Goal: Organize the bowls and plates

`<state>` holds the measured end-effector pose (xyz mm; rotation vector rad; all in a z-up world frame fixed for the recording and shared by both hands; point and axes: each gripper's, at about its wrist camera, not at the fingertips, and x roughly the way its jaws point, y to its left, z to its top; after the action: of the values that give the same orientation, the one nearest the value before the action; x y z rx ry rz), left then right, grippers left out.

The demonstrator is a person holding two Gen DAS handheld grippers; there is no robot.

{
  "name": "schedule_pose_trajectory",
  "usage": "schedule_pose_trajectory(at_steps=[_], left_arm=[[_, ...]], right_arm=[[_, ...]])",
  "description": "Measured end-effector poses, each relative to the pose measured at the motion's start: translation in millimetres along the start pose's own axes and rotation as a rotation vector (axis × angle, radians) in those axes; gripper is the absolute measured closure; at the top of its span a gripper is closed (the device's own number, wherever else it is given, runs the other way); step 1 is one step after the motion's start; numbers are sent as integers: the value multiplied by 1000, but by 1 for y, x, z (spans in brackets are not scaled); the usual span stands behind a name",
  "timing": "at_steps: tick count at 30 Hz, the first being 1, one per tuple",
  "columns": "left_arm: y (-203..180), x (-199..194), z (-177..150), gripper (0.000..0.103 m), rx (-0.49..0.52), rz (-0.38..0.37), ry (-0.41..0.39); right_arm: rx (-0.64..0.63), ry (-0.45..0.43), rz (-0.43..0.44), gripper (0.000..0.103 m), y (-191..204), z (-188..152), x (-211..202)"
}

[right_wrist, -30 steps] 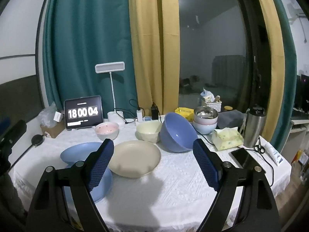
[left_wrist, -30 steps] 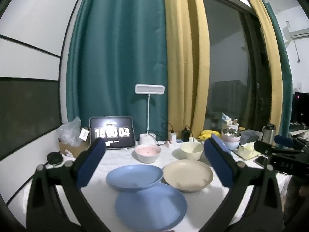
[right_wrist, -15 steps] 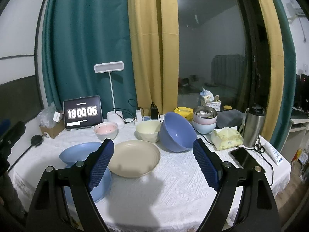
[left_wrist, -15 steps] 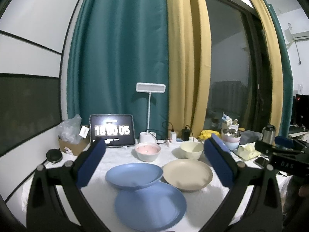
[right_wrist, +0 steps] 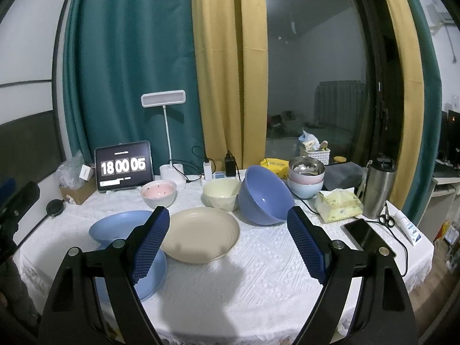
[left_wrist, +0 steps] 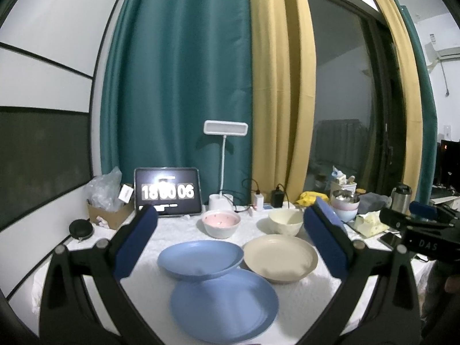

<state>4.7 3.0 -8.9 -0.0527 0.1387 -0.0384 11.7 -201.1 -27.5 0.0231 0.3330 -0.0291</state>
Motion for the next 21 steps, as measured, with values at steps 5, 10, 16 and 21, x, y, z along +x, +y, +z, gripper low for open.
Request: schedule_pose_trajectory(at_steps=[5, 10, 16, 21], left_arm=[[1, 0, -1, 1, -3, 1, 1], [0, 0, -1, 1, -3, -1, 2], [-1, 1, -1, 1, -2, 2, 3], [0, 1, 0, 1, -2, 1, 2]], right_arm=[[1, 2, -1, 16, -1, -2, 0], [0, 0, -1, 16, -1, -2, 0], [1, 3, 0, 16, -2, -1, 1], [1, 3, -2, 16, -1, 0, 1]])
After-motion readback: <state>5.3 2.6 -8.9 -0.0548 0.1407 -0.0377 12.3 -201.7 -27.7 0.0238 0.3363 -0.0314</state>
